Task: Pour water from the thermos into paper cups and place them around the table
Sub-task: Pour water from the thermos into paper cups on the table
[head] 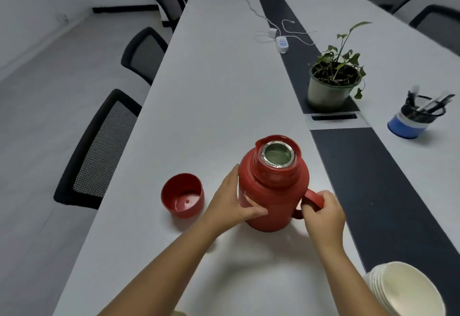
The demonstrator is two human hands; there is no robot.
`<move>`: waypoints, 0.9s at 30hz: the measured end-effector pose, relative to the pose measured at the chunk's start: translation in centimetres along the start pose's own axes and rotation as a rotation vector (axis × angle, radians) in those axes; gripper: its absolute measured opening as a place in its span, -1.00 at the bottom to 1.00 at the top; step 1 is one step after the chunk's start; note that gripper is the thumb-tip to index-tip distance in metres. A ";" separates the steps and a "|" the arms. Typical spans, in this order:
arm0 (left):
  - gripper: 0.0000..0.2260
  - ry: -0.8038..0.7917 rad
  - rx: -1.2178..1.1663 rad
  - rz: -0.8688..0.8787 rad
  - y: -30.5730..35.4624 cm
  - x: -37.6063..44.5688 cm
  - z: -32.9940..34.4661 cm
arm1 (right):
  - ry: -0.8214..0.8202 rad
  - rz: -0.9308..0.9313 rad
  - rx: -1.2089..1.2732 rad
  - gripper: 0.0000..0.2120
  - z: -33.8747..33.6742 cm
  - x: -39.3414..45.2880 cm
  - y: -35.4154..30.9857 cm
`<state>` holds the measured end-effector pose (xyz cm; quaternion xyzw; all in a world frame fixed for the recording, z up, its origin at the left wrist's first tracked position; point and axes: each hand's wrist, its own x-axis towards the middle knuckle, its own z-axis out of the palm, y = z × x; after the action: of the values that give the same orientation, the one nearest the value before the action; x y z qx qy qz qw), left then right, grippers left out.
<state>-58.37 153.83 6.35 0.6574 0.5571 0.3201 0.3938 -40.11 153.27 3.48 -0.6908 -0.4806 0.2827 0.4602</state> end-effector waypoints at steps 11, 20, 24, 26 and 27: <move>-0.18 -0.131 -0.208 -0.076 0.1 -1.7 -1.0 | 0.024 -0.023 0.070 -0.66 -1.0 -4.0 -0.5; -0.26 0.028 -0.373 -0.131 3.3 -14.0 0.6 | -0.237 -0.327 -0.049 -0.70 -8.8 -12.5 -5.2; -0.24 0.085 -0.428 -0.159 4.0 -19.6 1.5 | -0.340 -0.371 -0.097 -0.63 -11.4 -16.1 -6.4; -0.18 0.103 -0.476 -0.180 4.1 -22.1 1.9 | -0.344 -0.404 -0.130 -0.66 -12.1 -17.6 -6.8; -0.16 0.110 -0.499 -0.182 4.1 -23.3 2.1 | -0.344 -0.424 -0.148 -0.72 -12.3 -18.3 -7.0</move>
<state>-58.64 130.31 9.34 0.4687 0.5384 0.4462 0.5398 -39.64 132.66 14.00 -0.5483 -0.7050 0.2572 0.3691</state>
